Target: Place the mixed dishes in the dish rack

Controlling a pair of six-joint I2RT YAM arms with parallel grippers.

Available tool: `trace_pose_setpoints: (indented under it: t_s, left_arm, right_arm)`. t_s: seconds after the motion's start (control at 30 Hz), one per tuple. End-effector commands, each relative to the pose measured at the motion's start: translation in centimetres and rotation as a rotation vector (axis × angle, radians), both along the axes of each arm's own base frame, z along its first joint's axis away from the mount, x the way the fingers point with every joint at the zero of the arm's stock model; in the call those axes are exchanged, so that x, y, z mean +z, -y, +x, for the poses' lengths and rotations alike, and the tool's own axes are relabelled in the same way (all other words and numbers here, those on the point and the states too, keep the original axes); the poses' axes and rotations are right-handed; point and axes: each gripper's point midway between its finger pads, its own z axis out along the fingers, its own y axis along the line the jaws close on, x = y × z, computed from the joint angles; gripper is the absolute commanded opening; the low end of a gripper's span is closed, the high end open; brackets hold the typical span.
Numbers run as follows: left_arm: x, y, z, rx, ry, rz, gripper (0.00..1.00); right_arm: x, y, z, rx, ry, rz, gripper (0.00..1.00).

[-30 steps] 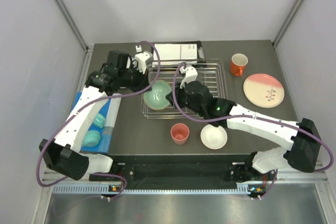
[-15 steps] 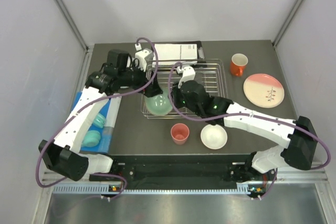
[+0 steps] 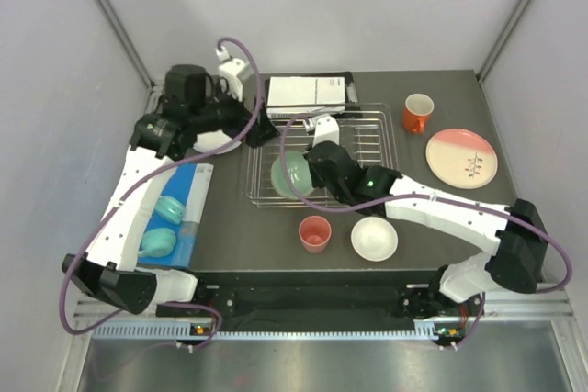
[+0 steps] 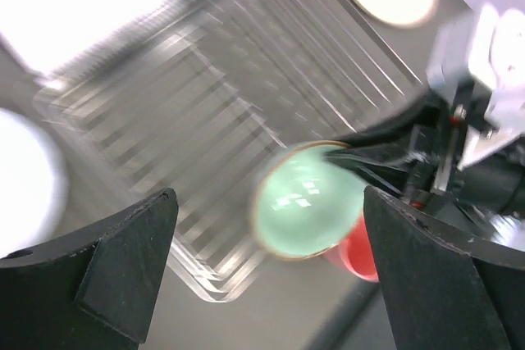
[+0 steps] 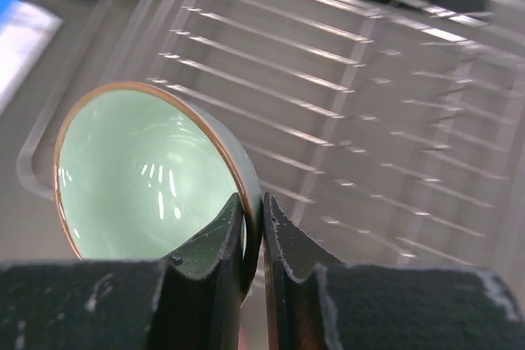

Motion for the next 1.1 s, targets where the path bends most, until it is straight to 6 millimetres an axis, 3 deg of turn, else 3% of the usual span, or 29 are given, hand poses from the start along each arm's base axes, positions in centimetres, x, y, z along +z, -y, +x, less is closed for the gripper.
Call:
trace_pose_setpoints:
  t_s: [0.0, 0.03, 0.07, 0.13, 0.33, 0.5, 0.73, 1.07]
  left_arm:
    - [3.9, -5.3, 2.7, 0.182, 0.158, 0.068, 0.99]
    - [3.8, -7.3, 3.4, 0.233, 0.156, 0.072, 0.99]
    - [3.3, -7.9, 3.0, 0.226, 0.128, 0.062, 0.99]
    - [2.3, -10.0, 3.0, 0.270, 0.101, 0.068, 0.99]
    - [-1.8, -13.0, 1.5, 0.326, 0.028, 0.098, 0.99]
    - [-4.3, -14.3, 0.5, 0.350, -0.029, 0.097, 0.98]
    - [-6.1, -14.7, 0.2, 0.358, -0.076, 0.085, 0.98]
    - [-5.8, -15.0, 0.0, 0.352, -0.063, 0.099, 0.98]
  right_arm:
    - [6.3, 3.6, 4.1, -0.229, 0.199, -0.144, 0.00]
    - [6.4, 4.5, 4.5, -0.267, 0.212, -0.194, 0.00]
    - [5.5, 5.8, 5.0, -0.308, 0.196, -0.279, 0.00]
    - [6.3, 7.8, 5.8, -0.398, 0.222, -0.339, 0.00]
    - [5.7, 14.9, 8.2, -0.622, 0.220, -0.535, 0.00]
    - [5.7, 19.0, 8.9, -0.746, 0.219, -0.653, 0.00]
    - [6.0, 20.6, 10.6, -0.789, 0.247, -0.786, 0.00]
    - [2.6, 19.8, 14.1, -0.771, 0.229, -0.873, 0.00]
